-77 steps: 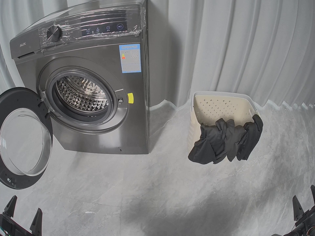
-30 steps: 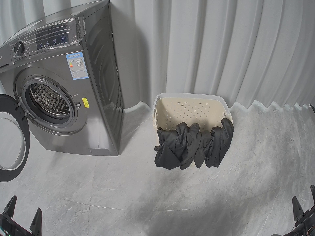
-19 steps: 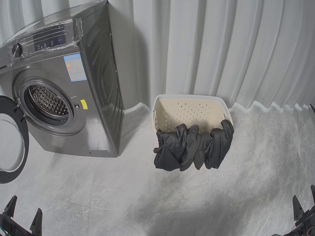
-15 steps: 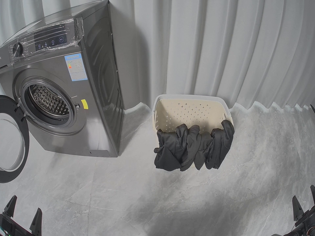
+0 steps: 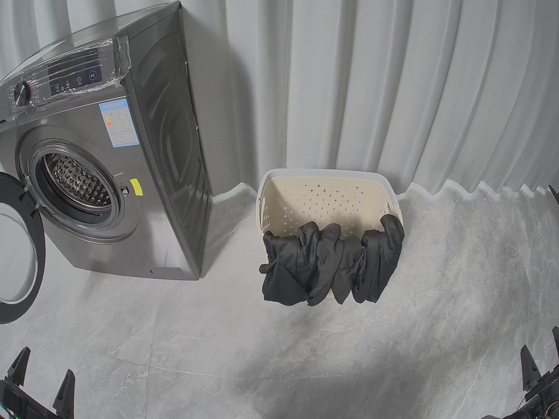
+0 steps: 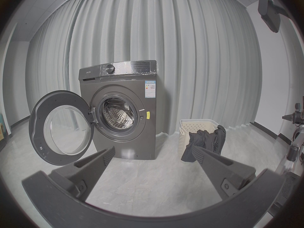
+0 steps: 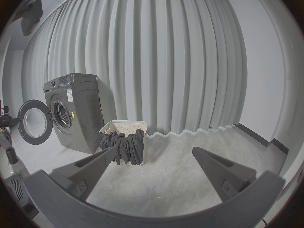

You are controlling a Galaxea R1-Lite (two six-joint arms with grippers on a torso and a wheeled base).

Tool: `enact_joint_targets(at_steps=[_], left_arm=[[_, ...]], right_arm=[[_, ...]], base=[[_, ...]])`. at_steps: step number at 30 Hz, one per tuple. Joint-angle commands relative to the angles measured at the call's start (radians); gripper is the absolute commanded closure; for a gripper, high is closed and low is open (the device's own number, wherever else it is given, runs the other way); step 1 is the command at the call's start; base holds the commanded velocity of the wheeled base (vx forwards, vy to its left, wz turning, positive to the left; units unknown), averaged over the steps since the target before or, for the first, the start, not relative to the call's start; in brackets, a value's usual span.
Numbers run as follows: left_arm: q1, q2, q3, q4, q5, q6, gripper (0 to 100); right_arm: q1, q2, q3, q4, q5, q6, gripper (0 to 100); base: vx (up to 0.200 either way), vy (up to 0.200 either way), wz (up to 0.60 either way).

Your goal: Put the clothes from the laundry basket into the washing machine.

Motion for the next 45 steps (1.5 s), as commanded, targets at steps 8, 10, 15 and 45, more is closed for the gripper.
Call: enact_joint_targets(at_steps=[8,10,15,45], left_arm=[[0.001,-0.017,0.016,0.000,0.000,-0.001,0],[0.001,-0.017,0.016,0.000,0.000,-0.001,0],[0.001,-0.017,0.016,0.000,-0.003,0.001,0],[0.001,-0.017,0.016,0.000,-0.003,0.001,0]], right_arm=[[0.000,-0.016,0.018,0.000,-0.001,0.011,0],[0.000,-0.016,0.018,-0.006,0.000,0.011,0],[0.009,0.012,-0.196,0.020,0.052,0.008,0],[0.201,1.417,-0.314,-0.624,0.321,0.096,0]], base=[[0.000,0.000,0.00],[0.000,0.000,0.00],[0.120,0.000,0.00],[0.047,-0.040,0.00]])
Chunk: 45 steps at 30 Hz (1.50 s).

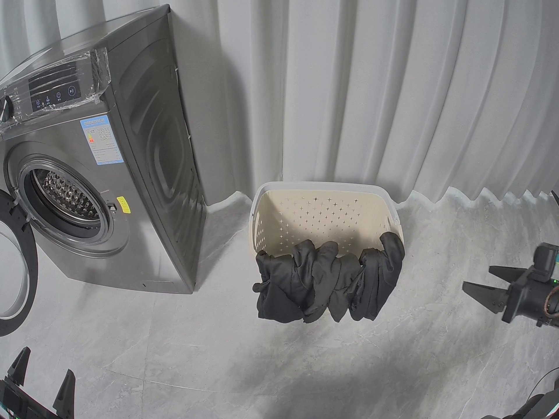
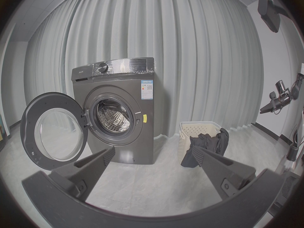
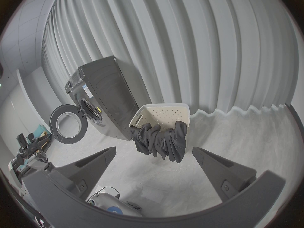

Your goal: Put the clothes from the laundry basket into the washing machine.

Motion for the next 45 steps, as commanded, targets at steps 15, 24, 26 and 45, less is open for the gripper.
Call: enact_joint_targets(at_steps=[15,24,26,45], left_arm=[[0.000,-0.017,0.016,-0.002,0.000,-0.001,0],[0.000,-0.017,0.016,0.000,0.000,0.000,0],[0.000,-0.017,0.016,0.000,0.000,0.000,0],[0.000,-0.017,0.016,0.000,-0.001,0.002,0]], right_arm=[[0.157,0.635,-0.144,-0.277,-0.123,0.019,0],[0.225,0.872,-0.241,-0.452,-0.206,0.028,0],[0.231,0.910,-0.264,-0.452,-0.214,0.022,0],[0.195,1.189,-0.502,-0.464,-0.330,-0.081,0]], base=[[0.027,0.000,0.00],[0.000,0.000,0.00],[0.000,0.000,0.00],[0.000,0.000,0.00]])
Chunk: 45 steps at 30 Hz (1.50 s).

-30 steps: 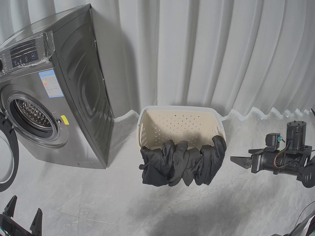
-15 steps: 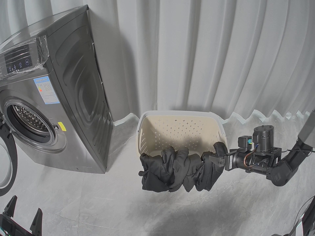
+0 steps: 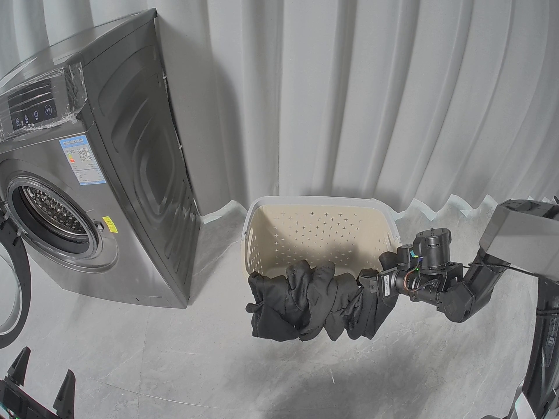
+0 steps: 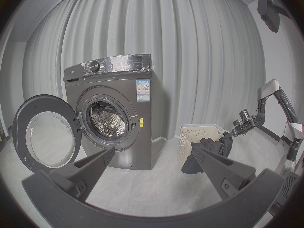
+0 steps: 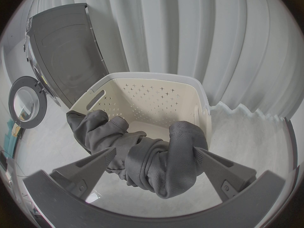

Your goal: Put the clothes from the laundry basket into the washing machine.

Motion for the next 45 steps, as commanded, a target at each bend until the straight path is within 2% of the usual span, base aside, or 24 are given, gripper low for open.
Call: enact_joint_targets(at_steps=[1,7,10,19,20,33,38,41,45], left_arm=[[0.001,-0.017,0.016,0.000,0.001,0.000,0],[0.001,-0.017,0.016,0.000,-0.001,0.002,0],[0.001,-0.017,0.016,0.000,0.001,0.002,0],[0.001,-0.017,0.016,0.000,-0.001,0.003,0],[0.001,-0.017,0.016,0.000,-0.001,0.003,0],[0.001,-0.017,0.016,0.000,-0.001,0.003,0],[0.001,-0.017,0.016,0.000,-0.001,0.002,0],[0.001,-0.017,0.016,0.000,-0.001,0.002,0],[0.001,-0.017,0.016,0.000,-0.001,0.002,0]], right_arm=[[-0.009,0.047,-0.028,-0.002,-0.002,-0.002,0],[-0.009,0.072,-0.062,-0.002,-0.005,-0.002,0],[-0.008,0.081,-0.085,-0.002,-0.026,-0.003,0],[-0.008,0.092,-0.088,-0.002,-0.029,-0.002,0],[-0.008,0.092,-0.088,-0.002,-0.029,-0.002,100],[0.003,0.060,-0.051,-0.026,-0.031,0.004,100],[0.003,-0.055,0.018,-0.072,-0.026,0.011,100],[0.005,-0.215,0.094,-0.098,-0.017,0.035,100],[0.009,-0.359,0.140,-0.091,-0.009,0.060,100]], base=[[0.000,0.000,0.00],[0.000,0.000,0.00],[0.000,0.000,0.00],[0.000,0.000,0.00],[0.000,0.000,0.00],[0.000,0.000,0.00],[0.000,0.000,0.00],[0.000,0.000,0.00],[0.000,0.000,0.00]])
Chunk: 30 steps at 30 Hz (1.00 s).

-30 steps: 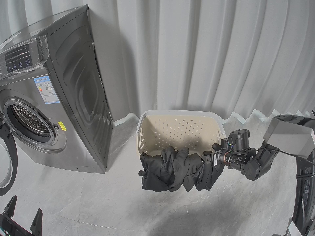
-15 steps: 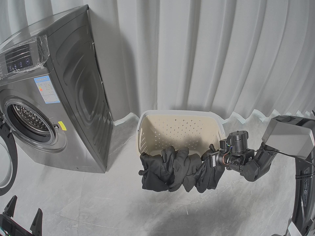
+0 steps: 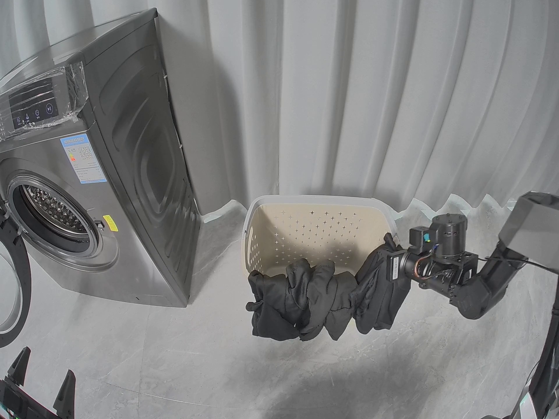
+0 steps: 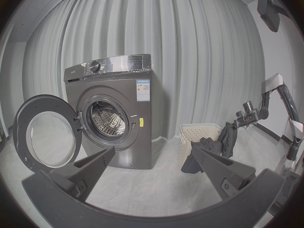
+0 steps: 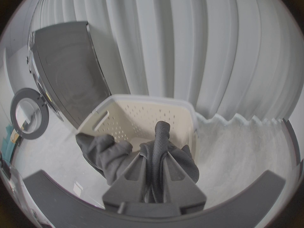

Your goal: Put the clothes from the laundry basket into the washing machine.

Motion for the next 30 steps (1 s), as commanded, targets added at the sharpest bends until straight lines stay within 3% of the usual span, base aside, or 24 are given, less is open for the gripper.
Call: enact_joint_targets(at_steps=[1,5,11,25,30], left_arm=[[0.000,-0.017,0.016,0.000,0.000,-0.001,0],[0.000,-0.017,0.016,0.000,0.000,-0.002,0],[0.000,-0.017,0.016,0.000,0.001,-0.004,0],[0.000,-0.017,0.016,-0.002,0.004,-0.013,0],[0.000,-0.017,0.016,-0.002,0.004,-0.015,0]], right_arm=[[0.015,-0.352,0.119,-0.004,0.022,0.051,100],[0.076,-0.530,0.185,-0.001,0.019,0.099,100],[0.150,-0.719,0.299,-0.004,-0.001,0.107,100],[0.141,-0.827,0.329,-0.001,0.002,0.105,100],[0.144,-0.843,0.329,0.001,0.005,0.103,100]], base=[[0.000,0.000,0.00],[0.000,0.000,0.00],[0.000,0.000,0.00],[0.000,0.000,0.00],[-0.200,0.000,0.00]])
